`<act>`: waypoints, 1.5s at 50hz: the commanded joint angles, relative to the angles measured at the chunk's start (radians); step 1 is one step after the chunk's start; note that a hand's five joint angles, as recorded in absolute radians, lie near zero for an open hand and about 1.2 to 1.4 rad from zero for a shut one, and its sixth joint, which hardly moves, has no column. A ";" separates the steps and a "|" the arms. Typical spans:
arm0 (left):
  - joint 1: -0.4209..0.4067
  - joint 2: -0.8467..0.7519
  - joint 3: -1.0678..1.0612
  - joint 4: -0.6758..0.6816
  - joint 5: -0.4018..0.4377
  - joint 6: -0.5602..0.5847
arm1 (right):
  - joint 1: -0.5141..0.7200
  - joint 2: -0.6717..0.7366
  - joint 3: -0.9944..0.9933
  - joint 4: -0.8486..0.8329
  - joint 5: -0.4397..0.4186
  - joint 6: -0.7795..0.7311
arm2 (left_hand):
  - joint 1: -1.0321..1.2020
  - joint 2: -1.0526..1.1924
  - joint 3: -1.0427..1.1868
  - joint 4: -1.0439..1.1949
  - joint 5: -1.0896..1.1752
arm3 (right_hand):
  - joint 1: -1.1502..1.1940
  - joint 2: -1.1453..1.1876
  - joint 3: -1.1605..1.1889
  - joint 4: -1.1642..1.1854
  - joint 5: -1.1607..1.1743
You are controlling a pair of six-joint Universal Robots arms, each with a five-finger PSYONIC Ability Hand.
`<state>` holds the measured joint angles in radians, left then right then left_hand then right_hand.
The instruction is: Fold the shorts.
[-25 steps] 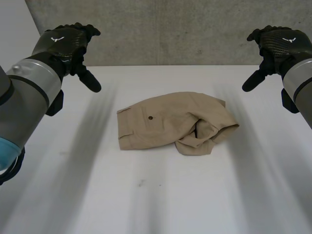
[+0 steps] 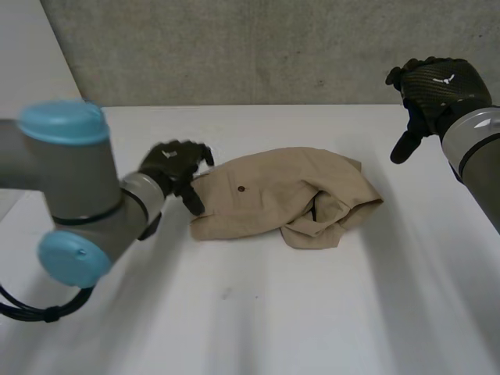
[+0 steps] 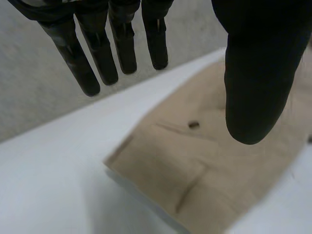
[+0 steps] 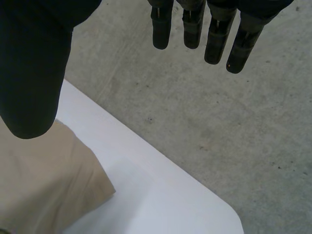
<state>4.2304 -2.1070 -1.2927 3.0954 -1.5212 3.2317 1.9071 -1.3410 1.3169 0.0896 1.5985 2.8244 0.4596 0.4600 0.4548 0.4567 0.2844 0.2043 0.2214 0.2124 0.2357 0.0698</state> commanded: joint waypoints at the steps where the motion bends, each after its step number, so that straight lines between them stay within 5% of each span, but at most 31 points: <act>1: -0.007 -0.122 0.009 0.095 0.001 0.013 | 0.001 0.014 0.001 -0.001 0.000 0.003 | 0.256 0.256 0.261 0.259 0.257 | -0.030 -0.047 -0.038 -0.061 -0.070; 12: -0.012 -0.232 0.062 0.131 -0.010 0.065 | 0.003 0.054 0.005 -0.001 0.000 0.000 | 0.344 0.343 0.349 0.347 0.345 | -0.030 -0.047 -0.038 -0.061 -0.070; 20: -0.010 -0.254 0.078 0.131 -0.030 0.105 | 0.003 0.074 0.005 -0.001 0.000 -0.022 | 0.737 0.736 0.742 0.740 0.738 | -0.030 -0.047 -0.038 -0.061 -0.070; 22: -0.009 -0.252 0.085 0.132 -0.074 0.115 | 0.003 0.074 0.005 -0.001 0.001 -0.023 | 0.936 0.935 0.941 0.939 0.936 | -0.030 -0.047 -0.038 -0.061 -0.070; 25: -0.001 -0.243 0.093 0.140 -0.140 0.123 | 0.003 0.076 0.010 -0.001 0.001 -0.023 | 0.937 0.936 0.941 0.940 0.937 | -0.030 -0.047 -0.038 -0.061 -0.070; 31: 0.034 -0.122 0.105 0.183 -0.307 0.131 | 0.003 0.076 0.013 -0.010 0.000 -0.023 | 0.937 0.936 0.941 0.940 0.937 | -0.030 -0.047 -0.038 -0.061 -0.070; 38: 0.125 0.093 0.092 0.284 -0.310 0.129 | 0.006 0.077 0.015 -0.030 -0.002 -0.025 | 0.937 0.936 0.941 0.940 0.937 | -0.030 -0.047 -0.038 -0.061 -0.070; 47: 0.017 0.213 0.130 0.465 -0.176 0.119 | 0.061 0.086 0.005 -0.030 0.009 -0.054 | 0.937 0.936 0.941 0.940 0.937 | -0.030 -0.047 -0.038 -0.061 -0.070; 53: -0.213 0.108 0.113 0.477 0.041 0.112 | 0.041 0.069 0.007 -0.051 0.012 -0.091 | 0.937 0.936 0.941 0.940 0.937 | -0.030 -0.047 -0.038 -0.061 -0.070; 61: -0.311 -0.077 0.007 0.464 0.203 0.115 | -0.019 0.022 -0.001 -0.057 0.009 -0.091 | 0.937 0.936 0.941 0.940 0.937 | -0.030 -0.047 -0.038 -0.061 -0.070; 63: -0.342 -0.102 -0.016 0.451 0.237 0.115 | -0.057 0.019 -0.004 -0.056 0.003 -0.091 | 0.829 0.829 0.834 0.832 0.830 | -0.030 -0.047 -0.038 -0.061 -0.070; 66: -0.371 -0.110 -0.051 0.424 0.294 0.118 | -0.072 0.020 -0.007 -0.056 0.000 -0.091 | 0.294 0.293 0.298 0.296 0.294 | -0.030 -0.047 -0.038 -0.061 -0.070; 75: -0.362 -0.004 -0.072 0.365 0.276 0.123 | -0.063 0.033 -0.005 -0.050 -0.038 -0.092 | 0.071 0.071 0.076 0.074 0.072 | -0.030 -0.047 -0.038 -0.061 -0.070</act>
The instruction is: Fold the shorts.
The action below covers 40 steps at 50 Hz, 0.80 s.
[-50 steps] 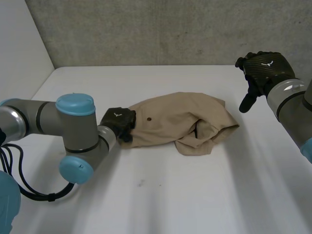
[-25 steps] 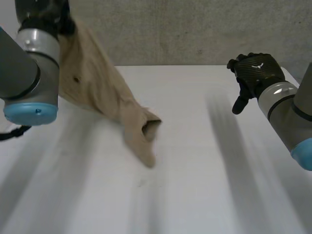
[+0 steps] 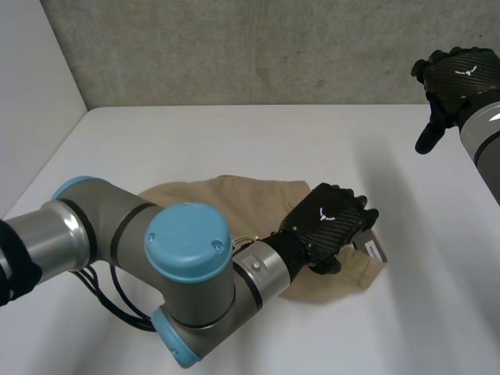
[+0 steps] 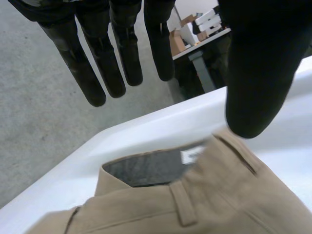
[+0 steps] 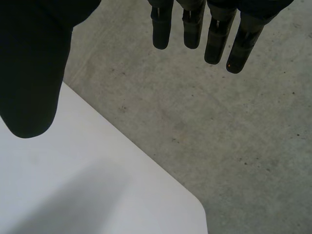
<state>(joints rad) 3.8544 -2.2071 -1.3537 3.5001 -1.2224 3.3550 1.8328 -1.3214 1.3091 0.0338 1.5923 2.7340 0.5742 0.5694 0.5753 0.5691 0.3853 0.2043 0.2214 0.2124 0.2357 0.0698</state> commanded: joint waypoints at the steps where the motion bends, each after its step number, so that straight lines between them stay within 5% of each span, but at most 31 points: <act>1: 0.020 0.113 -0.018 -0.042 -0.034 0.000 | 0.013 0.019 0.006 0.009 -0.055 -0.001 | -0.058 -0.053 -0.059 -0.053 -0.044 | -0.030 -0.047 -0.038 -0.061 -0.070; 9: 0.192 0.314 -0.091 -0.050 -0.319 -0.005 | 0.023 0.086 -0.014 0.078 -0.221 0.055 | -0.129 -0.124 -0.130 -0.124 -0.114 | -0.023 -0.040 -0.031 -0.054 -0.063; 14: 0.296 0.313 -0.093 -0.085 -0.385 -0.005 | 0.059 0.181 -0.105 0.083 -0.294 0.231 | -0.135 -0.130 -0.136 -0.130 -0.120 | 0.001 -0.016 -0.007 -0.030 -0.039; 21: 0.439 0.274 -0.094 -0.176 -0.382 -0.011 | 0.117 0.410 -0.292 0.063 -0.403 0.358 | -0.141 -0.136 -0.142 -0.135 -0.126 | 0.036 0.019 0.028 0.005 -0.004; 29: 0.537 0.159 -0.084 -0.184 -0.356 -0.002 | 0.157 0.688 -0.548 0.092 -0.387 0.394 | -0.138 -0.133 -0.139 -0.132 -0.123 | 0.183 0.166 0.175 0.152 0.143; 40: 0.608 -0.025 0.001 -0.217 -0.143 0.006 | 0.174 0.910 -0.824 0.259 -0.370 0.394 | -0.123 -0.118 -0.124 -0.118 -0.109 | 0.221 0.204 0.213 0.190 0.181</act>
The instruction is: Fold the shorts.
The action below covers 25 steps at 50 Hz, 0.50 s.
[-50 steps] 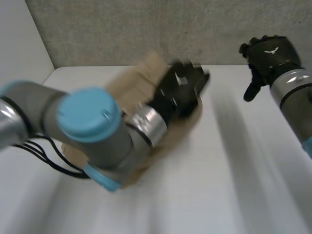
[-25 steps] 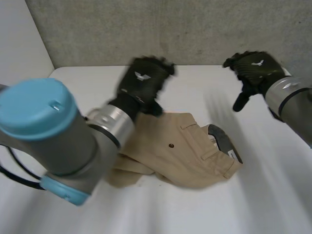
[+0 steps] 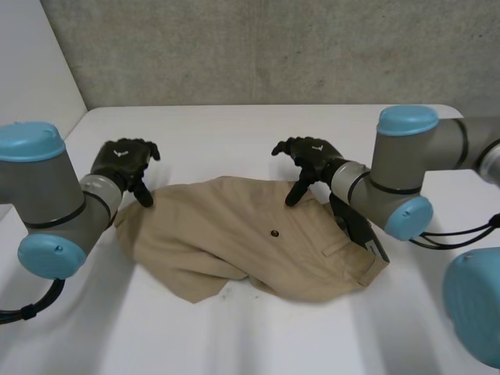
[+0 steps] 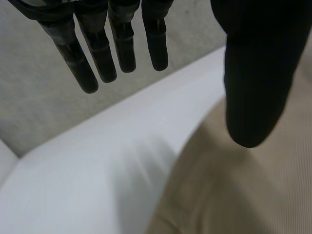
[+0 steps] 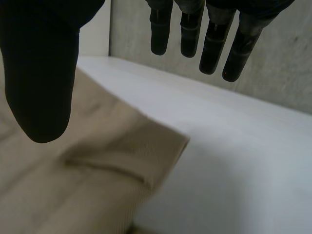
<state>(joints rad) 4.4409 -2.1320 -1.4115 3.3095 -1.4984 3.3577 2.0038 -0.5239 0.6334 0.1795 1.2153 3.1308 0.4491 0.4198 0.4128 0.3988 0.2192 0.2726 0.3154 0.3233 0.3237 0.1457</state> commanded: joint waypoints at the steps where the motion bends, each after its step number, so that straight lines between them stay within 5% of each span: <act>1: 0.021 -0.123 0.078 -0.045 0.148 0.003 | 0.003 0.119 -0.155 0.123 0.006 -0.003 | 0.005 0.034 0.041 0.055 0.060 | 0.170 0.128 0.120 0.119 0.123; 6: 0.029 -0.181 0.152 -0.131 0.168 0.005 | 0.001 0.128 -0.167 0.143 -0.002 -0.005 | 0.102 0.131 0.138 0.152 0.157 | 0.396 0.353 0.345 0.345 0.348; 11: 0.035 -0.221 0.212 -0.206 0.168 0.060 | 0.001 0.130 -0.172 0.144 0.004 -0.005 | 0.556 0.585 0.592 0.606 0.611 | 1.122 1.079 1.071 1.071 1.075; 14: 0.032 -0.226 0.235 -0.214 0.158 0.117 | 0.001 0.128 -0.179 0.138 0.012 -0.021 | 0.947 0.976 0.983 0.997 1.002 | 1.124 1.081 1.073 1.073 1.076; 20: 0.003 -0.197 0.350 -0.137 0.126 0.166 | 0.004 0.055 -0.255 0.020 0.150 -0.191 | 0.947 0.976 0.983 0.997 1.002 | 1.124 1.081 1.073 1.073 1.076; 25: -0.052 -0.077 0.479 -0.010 0.044 0.163 | 0.007 -0.117 -0.187 -0.308 0.279 -0.322 | 0.947 0.976 0.983 0.997 1.002 | 1.124 1.081 1.073 1.073 1.076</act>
<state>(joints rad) 4.4501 -2.3335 -1.0924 3.1447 -1.3661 3.5070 2.0072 -0.4603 0.4100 0.2085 1.3336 2.9829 1.1276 1.1933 1.1817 1.1933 0.9623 0.9636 1.1771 1.1685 1.1870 0.9594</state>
